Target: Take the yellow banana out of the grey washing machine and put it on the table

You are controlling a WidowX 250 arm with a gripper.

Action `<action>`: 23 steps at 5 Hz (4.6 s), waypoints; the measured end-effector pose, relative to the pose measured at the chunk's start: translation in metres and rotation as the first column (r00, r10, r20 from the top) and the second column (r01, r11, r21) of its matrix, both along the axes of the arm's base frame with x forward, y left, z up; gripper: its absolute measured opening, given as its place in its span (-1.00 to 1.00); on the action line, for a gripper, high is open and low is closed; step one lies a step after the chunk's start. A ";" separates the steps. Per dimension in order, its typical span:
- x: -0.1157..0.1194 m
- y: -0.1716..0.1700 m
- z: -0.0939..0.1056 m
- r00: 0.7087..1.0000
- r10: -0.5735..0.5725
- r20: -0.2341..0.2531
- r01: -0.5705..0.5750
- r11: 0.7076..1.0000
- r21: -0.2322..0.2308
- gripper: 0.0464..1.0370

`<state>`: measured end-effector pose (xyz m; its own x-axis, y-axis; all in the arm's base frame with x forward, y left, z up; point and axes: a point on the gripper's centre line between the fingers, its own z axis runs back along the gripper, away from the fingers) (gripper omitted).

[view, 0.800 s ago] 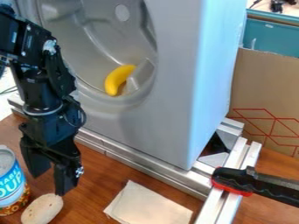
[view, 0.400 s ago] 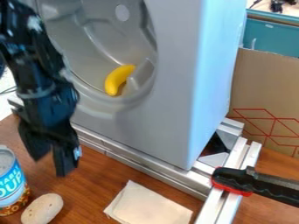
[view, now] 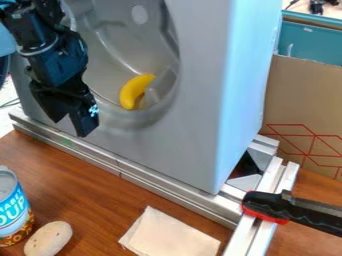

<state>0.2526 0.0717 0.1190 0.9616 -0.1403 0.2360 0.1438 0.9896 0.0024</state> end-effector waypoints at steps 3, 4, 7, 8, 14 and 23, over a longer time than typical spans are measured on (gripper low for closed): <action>0.069 0.008 -0.009 0.986 0.049 0.156 -0.024 0.987 -0.160 0.93; 0.082 0.010 -0.016 0.987 0.062 0.151 -0.033 0.981 -0.190 0.93; 0.106 0.016 -0.020 0.974 0.128 0.185 -0.052 0.929 -0.367 0.93; 0.107 0.021 -0.025 0.981 0.123 0.148 -0.063 0.932 -0.357 0.76; -0.025 -0.040 0.008 0.932 0.359 0.049 -0.359 0.933 -0.011 -0.18; -0.123 -0.083 -0.104 0.891 -0.353 -0.286 0.313 0.933 -0.177 -0.18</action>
